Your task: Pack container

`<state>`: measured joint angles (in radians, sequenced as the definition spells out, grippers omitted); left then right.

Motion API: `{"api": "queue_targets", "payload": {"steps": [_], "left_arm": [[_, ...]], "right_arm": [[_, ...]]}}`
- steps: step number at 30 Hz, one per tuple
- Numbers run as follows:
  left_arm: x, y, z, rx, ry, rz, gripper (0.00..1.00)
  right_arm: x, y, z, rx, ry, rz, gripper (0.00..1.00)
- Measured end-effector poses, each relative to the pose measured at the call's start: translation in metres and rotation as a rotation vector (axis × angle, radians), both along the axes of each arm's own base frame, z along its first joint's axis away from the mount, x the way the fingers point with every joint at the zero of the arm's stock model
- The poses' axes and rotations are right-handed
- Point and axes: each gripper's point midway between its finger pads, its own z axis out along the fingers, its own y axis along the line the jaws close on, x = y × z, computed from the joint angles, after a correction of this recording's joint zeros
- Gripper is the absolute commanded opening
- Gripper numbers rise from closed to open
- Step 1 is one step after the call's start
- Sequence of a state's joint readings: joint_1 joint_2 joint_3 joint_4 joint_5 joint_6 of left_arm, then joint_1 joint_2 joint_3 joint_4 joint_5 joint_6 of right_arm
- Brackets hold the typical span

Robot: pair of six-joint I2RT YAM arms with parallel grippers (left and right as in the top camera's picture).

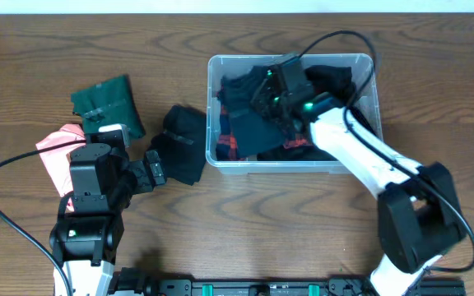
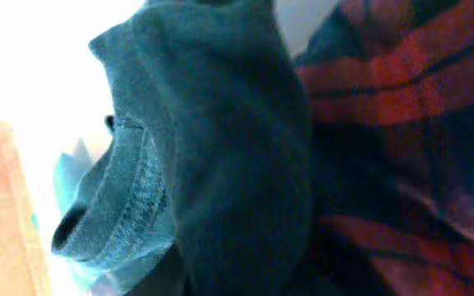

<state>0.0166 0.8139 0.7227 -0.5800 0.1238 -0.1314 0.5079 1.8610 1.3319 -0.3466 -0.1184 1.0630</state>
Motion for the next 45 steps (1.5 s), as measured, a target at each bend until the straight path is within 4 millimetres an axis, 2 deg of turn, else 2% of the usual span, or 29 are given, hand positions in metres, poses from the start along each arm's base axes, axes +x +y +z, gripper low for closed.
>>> {"api": "queue_targets", "payload": {"steps": [1, 2, 3, 5, 7, 8, 12, 13, 15, 16, 18, 19, 20, 22, 23, 25, 27, 32, 37, 39, 41, 45], "left_arm": [[0.0, 0.0, 0.0, 0.0, 0.0, 0.0, 0.98], [0.0, 0.0, 0.0, 0.0, 0.0, 0.0, 0.98], [0.0, 0.0, 0.0, 0.0, -0.001, 0.0, 0.98], [0.0, 0.0, 0.0, 0.0, 0.0, 0.0, 0.98], [0.0, 0.0, 0.0, 0.0, 0.0, 0.0, 0.98], [0.0, 0.0, 0.0, 0.0, 0.001, 0.0, 0.98], [0.0, 0.0, 0.0, 0.0, 0.0, 0.0, 0.98], [0.0, 0.0, 0.0, 0.0, 0.0, 0.0, 0.98], [0.0, 0.0, 0.0, 0.0, 0.0, 0.0, 0.98], [0.0, 0.0, 0.0, 0.0, 0.0, 0.0, 0.98], [0.0, 0.0, 0.0, 0.0, 0.0, 0.0, 0.98], [0.0, 0.0, 0.0, 0.0, 0.0, 0.0, 0.98], [0.0, 0.0, 0.0, 0.0, 0.0, 0.0, 0.98], [0.0, 0.0, 0.0, 0.0, 0.0, 0.0, 0.98], [0.0, 0.0, 0.0, 0.0, 0.0, 0.0, 0.98], [0.0, 0.0, 0.0, 0.0, 0.001, 0.0, 0.98], [0.0, 0.0, 0.0, 0.0, 0.0, 0.0, 0.98], [-0.001, 0.0, -0.001, 0.0, 0.005, 0.0, 0.98], [0.001, -0.005, 0.001, -0.017, -0.001, -0.023, 0.98], [0.002, -0.008, 0.003, -0.033, 0.014, -0.037, 0.98], [0.005, -0.007, 0.003, -0.05, 0.044, -0.03, 0.98], [0.021, 0.01, -0.008, -0.095, 0.133, 0.028, 0.98]], "right_arm": [[0.0, 0.0, 0.0, -0.013, -0.009, 0.016, 0.45], [0.001, -0.001, 0.003, -0.035, -0.033, 0.042, 0.58], [0.001, -0.003, 0.006, -0.055, -0.053, 0.055, 0.99], [0.003, -0.009, 0.018, -0.11, -0.115, 0.094, 0.99], [0.005, -0.014, 0.042, -0.161, -0.203, 0.134, 0.99], [0.006, -0.016, 0.058, -0.18, -0.256, 0.154, 0.99], [0.007, -0.021, 0.146, -0.239, -0.516, 0.226, 0.99], [0.005, -0.019, 0.161, -0.254, -0.564, 0.252, 0.97], [0.0, -0.014, 0.174, -0.295, -0.622, 0.319, 0.77], [-0.003, -0.011, 0.172, -0.318, -0.627, 0.359, 0.66], [-0.009, -0.001, 0.148, -0.366, -0.587, 0.447, 0.4], [-0.011, 0.007, 0.114, -0.4, -0.514, 0.513, 0.3], [-0.011, 0.008, 0.109, -0.406, -0.503, 0.526, 0.27], [-0.013, 0.015, 0.061, -0.443, -0.403, 0.594, 0.26], [-0.015, 0.018, 0.029, -0.466, -0.338, 0.639, 0.27], [-0.019, 0.02, -0.017, -0.486, -0.248, 0.695, 0.3], [-0.018, 0.023, -0.044, -0.486, -0.21, 0.725, 0.35], [-0.015, 0.026, -0.038, -0.489, -0.228, 0.748, 0.52], [-0.017, 0.015, -0.023, -0.497, -0.227, 0.757, 0.7], [-0.017, 0.006, -0.005, -0.508, -0.245, 0.739, 0.77], [-0.01, -0.006, 0.025, -0.515, -0.302, 0.697, 0.78], [-0.002, -0.051, 0.11, -0.524, -0.451, 0.562, 0.8]]}}
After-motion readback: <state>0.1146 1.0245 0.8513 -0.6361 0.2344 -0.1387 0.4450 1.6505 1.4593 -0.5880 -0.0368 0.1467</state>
